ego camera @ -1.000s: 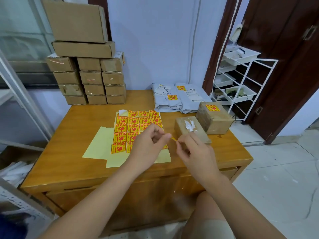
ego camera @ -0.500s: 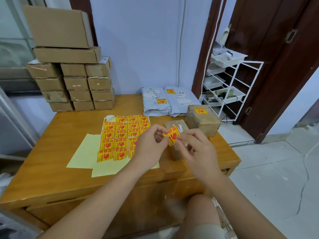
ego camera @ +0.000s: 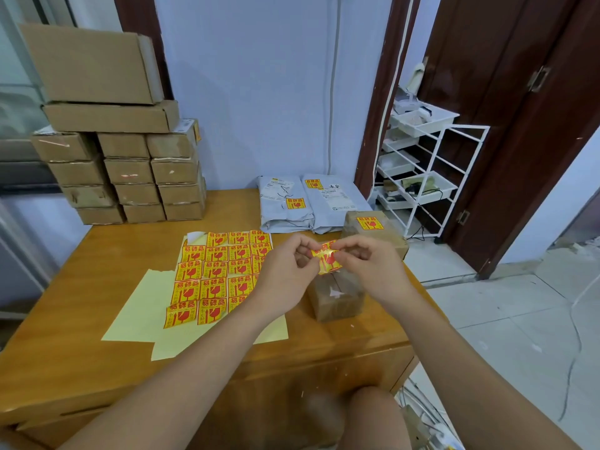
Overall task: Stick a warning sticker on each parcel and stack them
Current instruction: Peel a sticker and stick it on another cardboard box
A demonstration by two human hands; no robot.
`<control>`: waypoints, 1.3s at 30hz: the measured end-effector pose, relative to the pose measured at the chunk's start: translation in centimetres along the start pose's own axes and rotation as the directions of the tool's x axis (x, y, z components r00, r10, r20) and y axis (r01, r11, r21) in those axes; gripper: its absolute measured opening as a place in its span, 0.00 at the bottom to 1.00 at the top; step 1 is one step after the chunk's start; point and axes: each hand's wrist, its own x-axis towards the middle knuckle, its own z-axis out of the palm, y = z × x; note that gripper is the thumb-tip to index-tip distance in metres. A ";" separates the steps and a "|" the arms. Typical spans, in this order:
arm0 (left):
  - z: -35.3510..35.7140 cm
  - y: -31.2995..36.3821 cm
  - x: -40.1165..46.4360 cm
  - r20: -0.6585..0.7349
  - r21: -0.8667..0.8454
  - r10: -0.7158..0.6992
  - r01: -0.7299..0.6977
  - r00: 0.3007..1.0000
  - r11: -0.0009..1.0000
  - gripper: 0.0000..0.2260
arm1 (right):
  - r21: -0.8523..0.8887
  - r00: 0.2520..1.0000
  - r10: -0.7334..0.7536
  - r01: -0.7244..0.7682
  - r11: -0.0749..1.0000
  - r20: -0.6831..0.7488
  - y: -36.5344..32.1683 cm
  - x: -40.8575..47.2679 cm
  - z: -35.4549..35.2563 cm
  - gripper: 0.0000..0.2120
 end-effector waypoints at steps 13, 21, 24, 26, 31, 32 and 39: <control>0.4 -2.7 0.5 0.183 0.554 -0.008 -0.097 0.983 0.827 0.35 | -0.160 0.993 0.047 -0.064 0.985 -0.106 2.3 3.1 0.8 0.07; 0.1 -3.5 0.5 0.256 0.536 -0.025 -0.120 0.966 0.836 0.40 | -0.181 0.995 0.085 -0.094 0.979 -0.058 3.2 3.4 1.6 0.08; 0.0 -3.8 0.6 0.266 0.537 -0.016 -0.134 0.964 0.833 0.40 | -0.218 0.995 0.087 -0.097 0.971 -0.053 3.4 3.3 1.6 0.08; 0.1 -3.9 0.6 0.265 0.546 -0.015 -0.137 0.964 0.827 0.40 | -0.243 0.995 0.083 -0.092 0.966 -0.049 3.5 3.3 1.6 0.08; 0.3 -3.8 0.5 0.261 0.567 -0.037 -0.122 0.965 0.815 0.39 | -0.265 0.996 0.081 -0.091 0.960 -0.049 3.8 3.3 1.6 0.09; 0.3 -3.7 0.5 0.263 0.570 -0.043 -0.120 0.964 0.813 0.39 | -0.274 0.996 0.077 -0.087 0.958 -0.048 3.9 3.3 1.6 0.09; 0.2 -3.1 0.2 0.294 0.600 -0.048 -0.146 0.954 0.786 0.38 | -0.323 0.998 0.057 -0.066 0.944 -0.037 3.8 3.4 1.6 0.09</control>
